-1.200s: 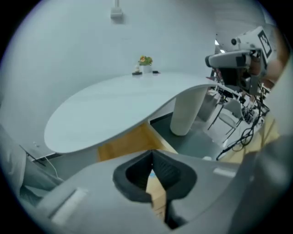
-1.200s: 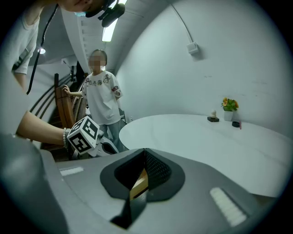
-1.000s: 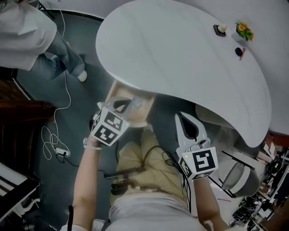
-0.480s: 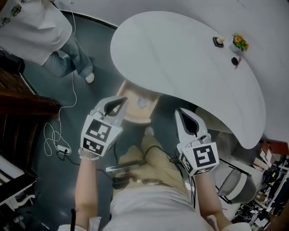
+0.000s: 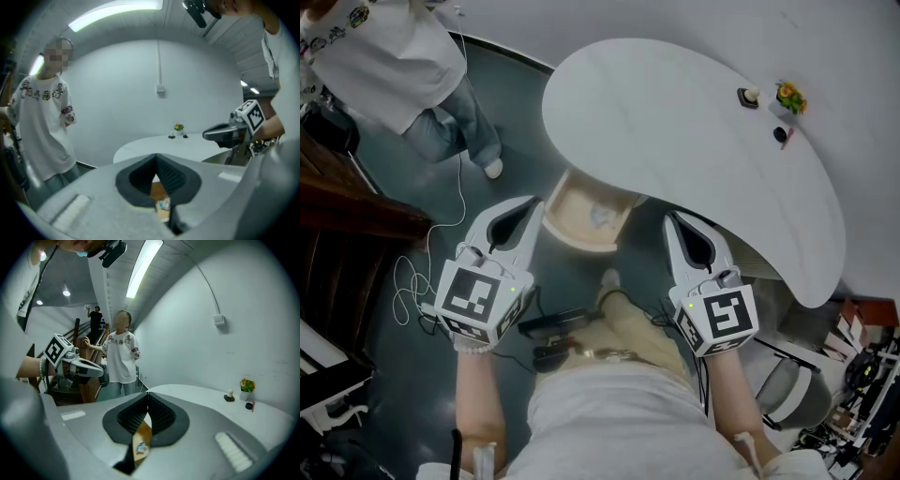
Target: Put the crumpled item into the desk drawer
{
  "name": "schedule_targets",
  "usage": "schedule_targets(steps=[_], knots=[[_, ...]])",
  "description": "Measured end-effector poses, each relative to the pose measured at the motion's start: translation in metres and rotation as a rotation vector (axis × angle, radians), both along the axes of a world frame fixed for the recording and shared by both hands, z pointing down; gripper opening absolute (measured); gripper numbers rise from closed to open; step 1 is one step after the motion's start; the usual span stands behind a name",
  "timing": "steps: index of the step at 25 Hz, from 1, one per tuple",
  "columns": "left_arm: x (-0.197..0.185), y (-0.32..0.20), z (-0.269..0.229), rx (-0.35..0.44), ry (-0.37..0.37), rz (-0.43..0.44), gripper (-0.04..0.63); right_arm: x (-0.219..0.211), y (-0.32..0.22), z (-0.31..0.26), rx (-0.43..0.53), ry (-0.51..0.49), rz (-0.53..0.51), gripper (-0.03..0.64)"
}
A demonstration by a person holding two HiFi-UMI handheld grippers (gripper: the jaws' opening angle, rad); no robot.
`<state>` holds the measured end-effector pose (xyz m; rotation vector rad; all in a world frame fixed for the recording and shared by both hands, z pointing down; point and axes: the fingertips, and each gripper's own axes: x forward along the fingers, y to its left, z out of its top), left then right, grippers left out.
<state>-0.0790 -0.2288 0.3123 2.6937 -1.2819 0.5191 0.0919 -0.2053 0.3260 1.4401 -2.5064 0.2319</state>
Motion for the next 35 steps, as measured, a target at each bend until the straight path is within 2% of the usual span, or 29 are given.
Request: schedule_targets(steps=[7,16,35], knots=[[-0.014,0.016,-0.012,0.023,0.024,-0.037,-0.003,-0.008,0.001,-0.016,0.045,0.001,-0.012,0.005],[-0.014,0.035,-0.007,0.004,0.053,-0.014,-0.003,-0.013,0.008,-0.017,0.041,0.006,-0.01,0.005],[-0.018,0.047,-0.009,0.017,0.045,-0.024,-0.003,-0.02,0.02,-0.018,0.048,0.023,-0.031,0.005]])
